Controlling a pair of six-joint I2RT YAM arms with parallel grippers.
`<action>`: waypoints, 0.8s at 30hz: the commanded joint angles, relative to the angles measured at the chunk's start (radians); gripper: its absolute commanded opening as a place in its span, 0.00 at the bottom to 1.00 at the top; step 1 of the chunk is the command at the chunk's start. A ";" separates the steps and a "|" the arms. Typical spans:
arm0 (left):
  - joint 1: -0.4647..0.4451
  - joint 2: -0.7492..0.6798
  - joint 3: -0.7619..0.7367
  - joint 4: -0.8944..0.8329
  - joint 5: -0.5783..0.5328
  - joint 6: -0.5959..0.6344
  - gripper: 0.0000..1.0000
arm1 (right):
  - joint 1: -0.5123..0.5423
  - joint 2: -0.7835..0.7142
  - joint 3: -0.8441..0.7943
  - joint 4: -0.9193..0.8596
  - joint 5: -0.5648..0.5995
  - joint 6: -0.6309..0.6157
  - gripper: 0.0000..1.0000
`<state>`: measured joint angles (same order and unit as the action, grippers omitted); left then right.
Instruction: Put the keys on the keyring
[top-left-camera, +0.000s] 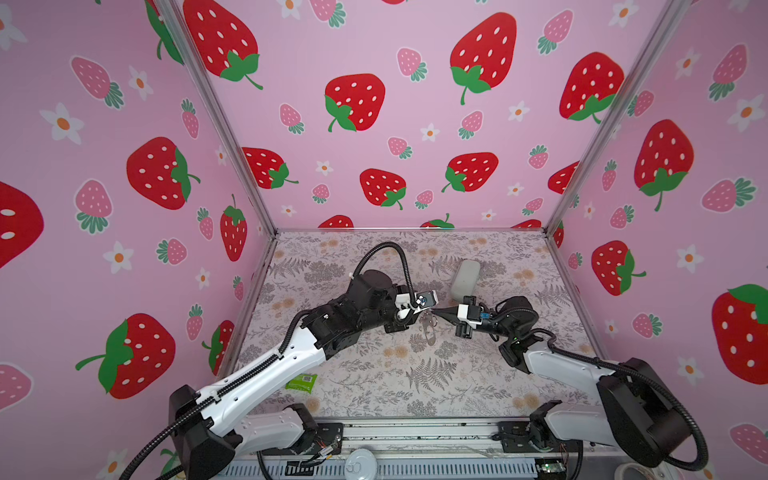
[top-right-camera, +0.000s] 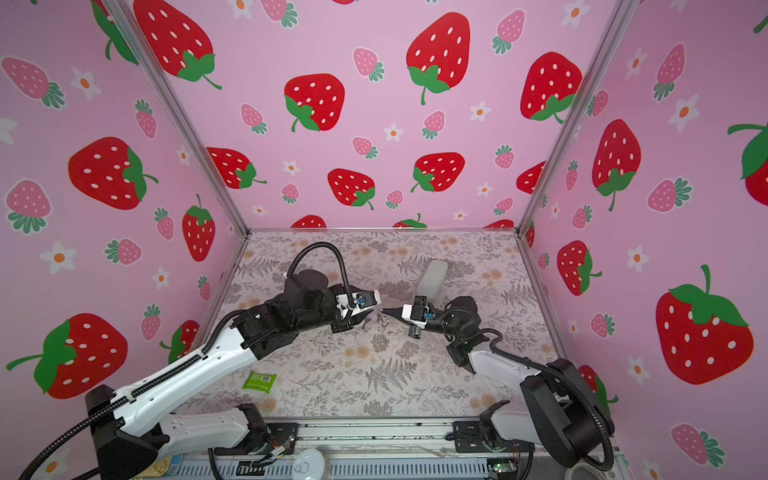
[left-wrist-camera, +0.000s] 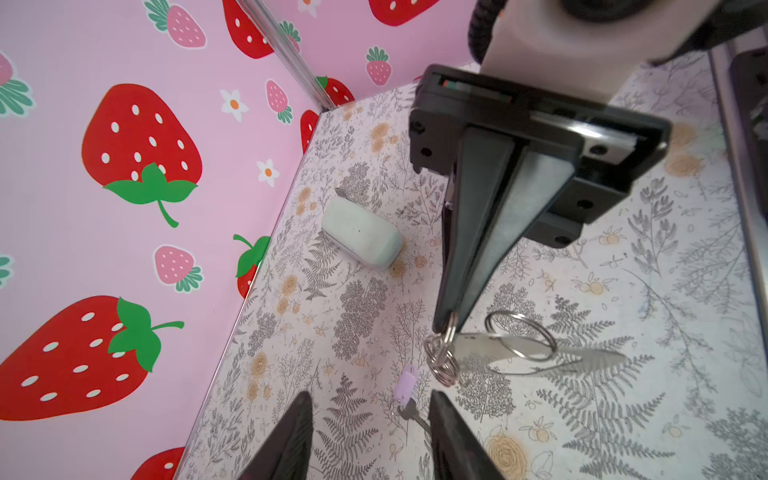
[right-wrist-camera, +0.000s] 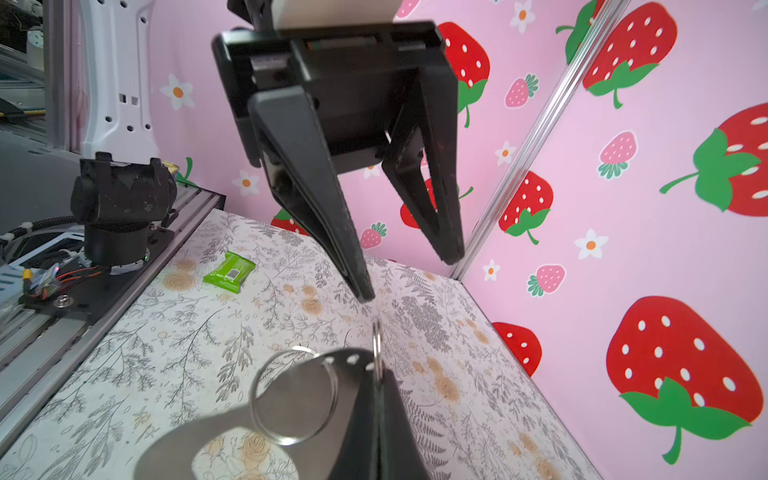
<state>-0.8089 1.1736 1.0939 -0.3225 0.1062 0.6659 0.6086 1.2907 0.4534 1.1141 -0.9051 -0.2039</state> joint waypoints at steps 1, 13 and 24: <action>0.030 -0.022 -0.044 0.064 0.084 -0.074 0.45 | 0.005 0.000 -0.001 0.151 -0.021 0.036 0.02; 0.074 -0.028 -0.095 0.151 0.168 -0.168 0.39 | 0.006 -0.018 -0.004 0.150 -0.035 -0.131 0.03; 0.073 -0.034 -0.124 0.192 0.217 -0.176 0.36 | 0.007 0.024 0.020 0.207 -0.070 -0.087 0.03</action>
<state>-0.7368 1.1507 0.9733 -0.1570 0.2893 0.4911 0.6086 1.3140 0.4496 1.2617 -0.9424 -0.2989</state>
